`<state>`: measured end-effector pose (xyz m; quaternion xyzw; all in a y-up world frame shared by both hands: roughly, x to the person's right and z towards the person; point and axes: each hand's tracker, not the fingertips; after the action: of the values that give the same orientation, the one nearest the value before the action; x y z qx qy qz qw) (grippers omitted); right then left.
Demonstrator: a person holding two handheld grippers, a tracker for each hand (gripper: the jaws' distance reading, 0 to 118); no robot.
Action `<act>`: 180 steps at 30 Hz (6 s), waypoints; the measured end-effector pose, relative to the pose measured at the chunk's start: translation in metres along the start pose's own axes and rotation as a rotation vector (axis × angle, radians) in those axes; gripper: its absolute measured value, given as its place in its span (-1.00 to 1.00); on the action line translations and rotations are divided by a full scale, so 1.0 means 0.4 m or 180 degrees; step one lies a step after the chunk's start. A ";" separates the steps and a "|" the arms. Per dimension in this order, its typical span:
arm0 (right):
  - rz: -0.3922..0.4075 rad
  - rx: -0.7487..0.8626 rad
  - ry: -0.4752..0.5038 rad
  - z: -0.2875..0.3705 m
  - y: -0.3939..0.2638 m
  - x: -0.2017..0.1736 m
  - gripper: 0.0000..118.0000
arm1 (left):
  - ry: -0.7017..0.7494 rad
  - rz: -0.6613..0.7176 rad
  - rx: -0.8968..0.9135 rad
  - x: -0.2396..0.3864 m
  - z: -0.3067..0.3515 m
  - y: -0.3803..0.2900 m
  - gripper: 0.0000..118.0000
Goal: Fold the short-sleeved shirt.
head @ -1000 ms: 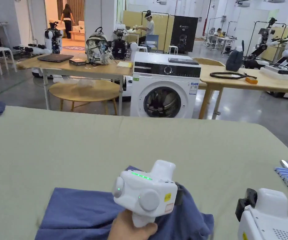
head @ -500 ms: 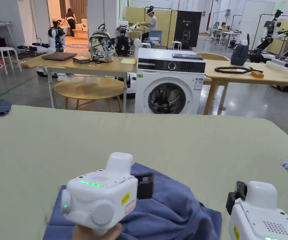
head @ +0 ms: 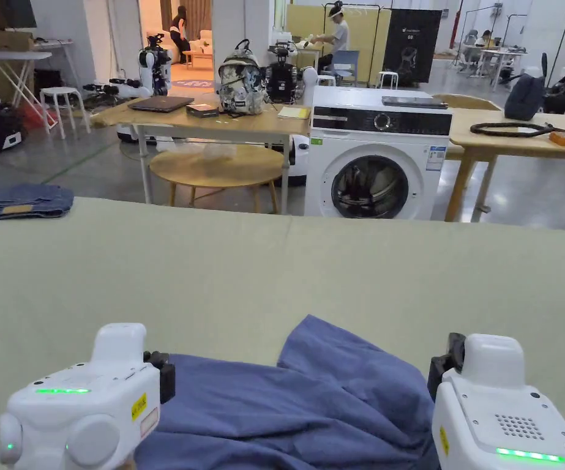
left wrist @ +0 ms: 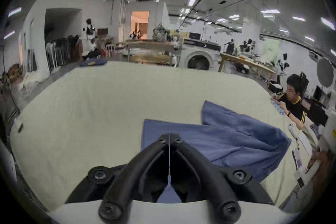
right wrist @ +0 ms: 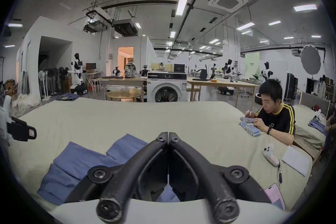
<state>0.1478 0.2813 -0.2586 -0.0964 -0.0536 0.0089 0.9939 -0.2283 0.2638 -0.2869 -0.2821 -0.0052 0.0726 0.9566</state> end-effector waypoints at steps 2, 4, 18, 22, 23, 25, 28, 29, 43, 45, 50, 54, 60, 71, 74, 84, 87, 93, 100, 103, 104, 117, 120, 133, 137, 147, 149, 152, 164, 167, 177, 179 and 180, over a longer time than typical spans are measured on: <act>0.0013 -0.0022 0.0020 -0.010 0.000 -0.005 -1.00 | -0.0074 0.0100 -0.0142 -0.044 -0.056 0.021 -1.00; 0.0028 -0.0049 0.0036 -0.020 -0.001 -0.006 -1.00 | -0.0043 0.0091 -0.0383 -0.089 -0.144 0.045 -1.00; 0.0067 -0.0413 -0.0052 -0.085 -0.053 0.062 -1.00 | -0.0109 0.0338 -0.1558 -0.154 -0.592 0.130 0.62; 0.0124 -0.0502 -0.0079 -0.090 -0.073 0.087 -1.00 | 0.0130 0.0220 -0.1763 -0.165 -0.674 0.105 0.54; 0.0141 -0.0523 -0.0092 -0.092 -0.077 0.093 -1.00 | 0.0139 0.0129 -0.1823 -0.143 -0.660 0.098 0.43; 0.0155 -0.0560 -0.0118 -0.097 -0.086 0.104 -1.00 | 0.0391 -0.0215 -0.1746 -0.098 -0.626 0.093 0.21; 0.0110 -0.0628 -0.0135 -0.103 -0.097 0.116 -1.00 | 0.0335 -0.0455 -0.1630 -0.050 -0.599 0.089 -0.35; 0.0097 -0.0652 -0.0138 -0.107 -0.101 0.120 -1.00 | 0.0290 -0.0527 -0.1647 -0.034 -0.598 0.090 -0.60; -0.0104 -0.1467 0.0091 -0.238 -0.077 0.290 -0.96 | -0.0085 -0.0288 -0.1149 -0.062 -0.473 0.101 -1.00; 0.0032 -0.1769 0.0128 -0.293 -0.088 0.304 -0.36 | -0.0168 -0.0227 -0.1051 -0.071 -0.447 0.093 -1.00; -0.0030 -0.2225 0.0266 -0.402 -0.159 0.305 0.22 | -0.0175 -0.0221 -0.0900 -0.063 -0.339 0.058 -1.00; -0.0025 -0.2750 0.0384 -0.450 -0.230 0.293 0.15 | -0.0160 -0.0276 -0.0913 -0.044 -0.302 0.030 -1.00; -0.0033 -0.2661 0.0483 -0.411 -0.259 0.263 -0.95 | -0.0164 -0.0235 -0.0944 -0.050 -0.288 0.009 -1.00; -0.0007 -0.1549 0.0331 -0.269 -0.021 0.290 -0.96 | -0.0120 -0.0243 -0.0562 -0.072 -0.152 0.107 -1.00; -0.0061 -0.1276 0.0333 -0.235 0.058 0.295 -0.96 | -0.0045 -0.0273 -0.0392 -0.097 -0.105 0.154 -1.00; 0.0060 -0.0558 0.0106 -0.179 0.318 0.278 -0.96 | 0.0292 -0.0338 0.0164 -0.198 0.039 0.424 -1.00; 0.0115 -0.0370 0.0053 -0.174 0.412 0.273 -0.96 | 0.0389 -0.0289 0.0353 -0.235 0.076 0.509 -1.00; 0.0222 -0.0105 -0.0104 -0.202 0.559 0.285 -0.96 | 0.0627 -0.0146 0.0566 -0.319 0.102 0.674 -1.00; 0.0224 0.0098 -0.0241 -0.292 0.674 0.316 -0.96 | 0.0786 -0.0070 0.0685 -0.358 0.080 0.813 -1.00; 0.0239 0.0161 -0.0290 -0.337 0.709 0.327 -0.96 | 0.0776 -0.0005 0.0725 -0.356 0.060 0.861 -1.00; 0.0241 0.0185 -0.0300 -0.348 0.720 0.329 -0.96 | 0.0782 0.0002 0.0745 -0.340 0.084 0.851 -1.00; 0.0278 -0.0020 -0.0304 -0.425 0.636 0.316 -0.96 | 0.0806 -0.0140 0.0631 -0.333 -0.032 0.796 -1.00; 0.0306 -0.0146 -0.0333 -0.420 0.560 0.314 -0.96 | 0.0809 -0.0164 0.0524 -0.320 -0.050 0.720 -1.00; 0.0453 -0.0503 -0.0355 -0.201 0.233 0.335 -0.96 | 0.0667 -0.0057 0.0100 -0.380 -0.058 0.290 -1.00; 0.0448 -0.0619 -0.0342 -0.121 0.127 0.334 -0.96 | 0.0640 -0.0059 -0.0017 -0.371 0.002 0.159 -1.00; 0.0536 -0.1066 -0.0299 -0.006 -0.087 0.319 -0.96 | 0.0562 0.0068 -0.0353 -0.385 0.051 -0.125 -1.00; 0.0535 -0.1184 -0.0306 -0.004 -0.122 0.321 -0.96 | 0.0624 0.0026 -0.0473 -0.394 0.045 -0.168 -1.00; 0.0535 -0.1283 -0.0348 -0.005 -0.162 0.326 -0.96 | 0.0652 0.0085 -0.0561 -0.415 0.029 -0.208 -1.00; 0.0506 -0.0994 -0.0397 0.050 -0.148 0.245 -0.07 | 0.0818 0.0039 -0.0389 -0.374 0.080 -0.207 -0.14; 0.0380 -0.0813 -0.0238 0.067 -0.135 0.184 0.01 | 0.0671 0.0026 -0.0149 -0.318 0.105 -0.193 -0.14; 0.0123 -0.0310 0.0096 0.099 -0.110 -0.050 -0.84 | 0.0352 -0.0221 0.0427 -0.052 0.109 -0.158 -0.80; 0.0189 -0.0245 0.0085 0.101 -0.107 -0.081 -0.99 | 0.0326 -0.0258 0.0466 -0.020 0.111 -0.150 -0.93; 0.0200 -0.0205 0.0142 0.102 -0.105 -0.089 -1.00 | 0.0311 -0.0282 0.0491 -0.016 0.095 -0.154 -1.00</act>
<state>0.1083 0.2470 -0.2146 -0.1301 -0.0286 0.0362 0.9904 -0.2282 0.2323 -0.2213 -0.2103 0.0345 0.0166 0.9769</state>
